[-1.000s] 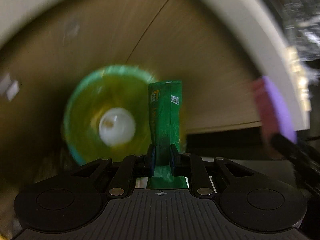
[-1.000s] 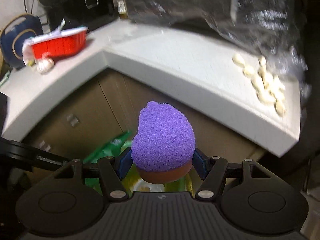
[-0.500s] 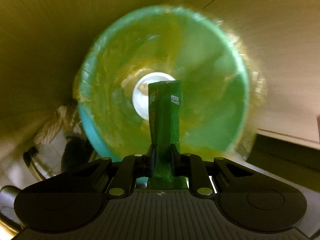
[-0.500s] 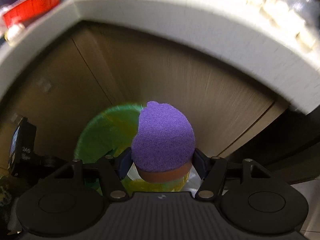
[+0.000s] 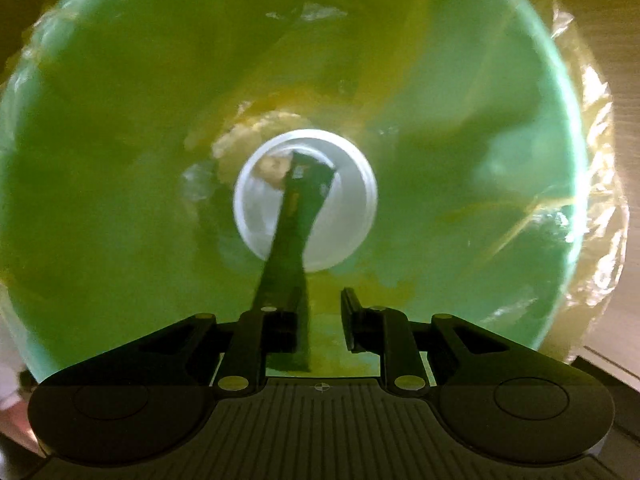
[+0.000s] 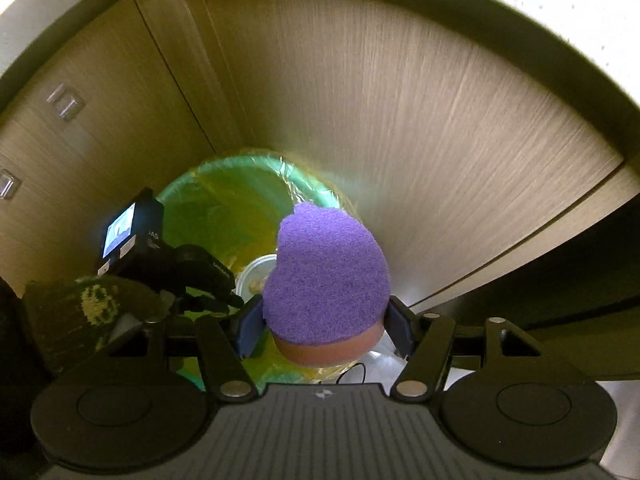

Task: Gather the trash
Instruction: 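Lower the wrapper and sponge into the trash bin and open both tools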

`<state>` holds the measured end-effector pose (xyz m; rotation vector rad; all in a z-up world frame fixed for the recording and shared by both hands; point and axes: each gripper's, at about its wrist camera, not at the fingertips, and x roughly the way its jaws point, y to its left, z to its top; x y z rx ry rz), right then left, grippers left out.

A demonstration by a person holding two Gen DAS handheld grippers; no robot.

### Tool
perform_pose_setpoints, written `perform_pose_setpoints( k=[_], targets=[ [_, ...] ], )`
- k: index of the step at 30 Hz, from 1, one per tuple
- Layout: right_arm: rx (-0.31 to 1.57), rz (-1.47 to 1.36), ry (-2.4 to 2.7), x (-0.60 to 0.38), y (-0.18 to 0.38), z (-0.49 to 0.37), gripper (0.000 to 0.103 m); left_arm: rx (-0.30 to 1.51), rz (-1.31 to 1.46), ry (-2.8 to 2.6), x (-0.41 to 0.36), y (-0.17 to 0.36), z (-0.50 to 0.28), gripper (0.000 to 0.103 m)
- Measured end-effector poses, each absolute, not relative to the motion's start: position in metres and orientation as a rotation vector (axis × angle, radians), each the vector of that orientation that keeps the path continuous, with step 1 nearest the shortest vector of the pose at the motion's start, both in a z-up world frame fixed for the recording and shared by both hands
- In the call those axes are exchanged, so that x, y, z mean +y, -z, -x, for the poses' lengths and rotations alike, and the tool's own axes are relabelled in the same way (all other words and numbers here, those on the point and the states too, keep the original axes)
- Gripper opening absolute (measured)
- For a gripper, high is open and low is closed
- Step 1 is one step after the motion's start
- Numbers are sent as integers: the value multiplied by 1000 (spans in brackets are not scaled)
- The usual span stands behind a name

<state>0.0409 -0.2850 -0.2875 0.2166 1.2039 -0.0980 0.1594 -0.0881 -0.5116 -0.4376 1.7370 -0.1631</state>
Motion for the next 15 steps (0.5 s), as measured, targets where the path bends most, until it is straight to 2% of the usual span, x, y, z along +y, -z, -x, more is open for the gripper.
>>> perform_pose_setpoints(
  k=[4, 8, 12, 15],
  targets=[
    [1244, -306, 31, -284, 307, -57, 64, 1650, 489, 208, -70, 480, -145, 22],
    [1306, -356, -35, -268, 345, -89, 64, 1540, 420, 238, -46, 433, -124, 22],
    [1462, -400, -39, -247, 409, -127, 64, 1460, 375, 254, -28, 408, -111, 22],
    [1582, -390, -24, -233, 465, -152, 64, 1448, 417, 246, -18, 411, -107, 22]
  ],
)
